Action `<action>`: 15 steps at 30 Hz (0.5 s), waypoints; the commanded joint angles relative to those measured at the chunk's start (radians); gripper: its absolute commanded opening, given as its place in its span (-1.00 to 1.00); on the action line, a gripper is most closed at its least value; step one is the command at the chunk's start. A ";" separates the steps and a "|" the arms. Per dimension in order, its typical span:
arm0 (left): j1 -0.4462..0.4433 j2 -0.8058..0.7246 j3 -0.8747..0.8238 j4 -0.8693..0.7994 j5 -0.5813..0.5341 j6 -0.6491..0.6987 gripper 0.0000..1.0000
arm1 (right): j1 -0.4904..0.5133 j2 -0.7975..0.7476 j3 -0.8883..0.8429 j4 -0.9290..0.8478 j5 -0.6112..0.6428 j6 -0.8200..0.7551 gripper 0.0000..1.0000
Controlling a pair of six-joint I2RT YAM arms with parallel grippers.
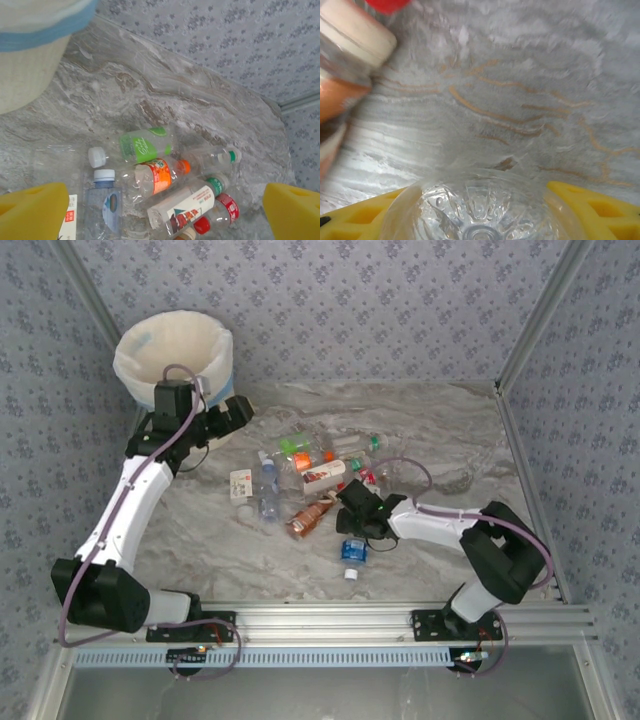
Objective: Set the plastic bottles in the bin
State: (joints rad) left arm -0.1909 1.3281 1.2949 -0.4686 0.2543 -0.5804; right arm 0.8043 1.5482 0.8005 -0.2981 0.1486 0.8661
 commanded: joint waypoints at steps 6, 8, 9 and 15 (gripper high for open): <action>-0.113 0.001 -0.051 0.109 0.088 0.062 0.99 | -0.023 -0.221 -0.073 0.189 0.109 -0.068 0.01; -0.139 -0.001 -0.075 0.154 0.109 0.071 0.99 | -0.029 -0.283 -0.104 0.263 0.131 -0.087 -0.02; -0.150 0.000 -0.087 0.174 0.117 0.075 0.99 | -0.037 -0.312 -0.119 0.295 0.136 -0.098 -0.04; -0.207 0.008 -0.134 0.248 0.147 0.098 0.99 | -0.105 -0.391 -0.178 0.430 0.086 -0.105 -0.04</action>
State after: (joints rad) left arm -0.3798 1.3319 1.1797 -0.3119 0.3580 -0.5186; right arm 0.7212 1.1782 0.6529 0.0303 0.2386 0.7795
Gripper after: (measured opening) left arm 0.994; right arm 0.637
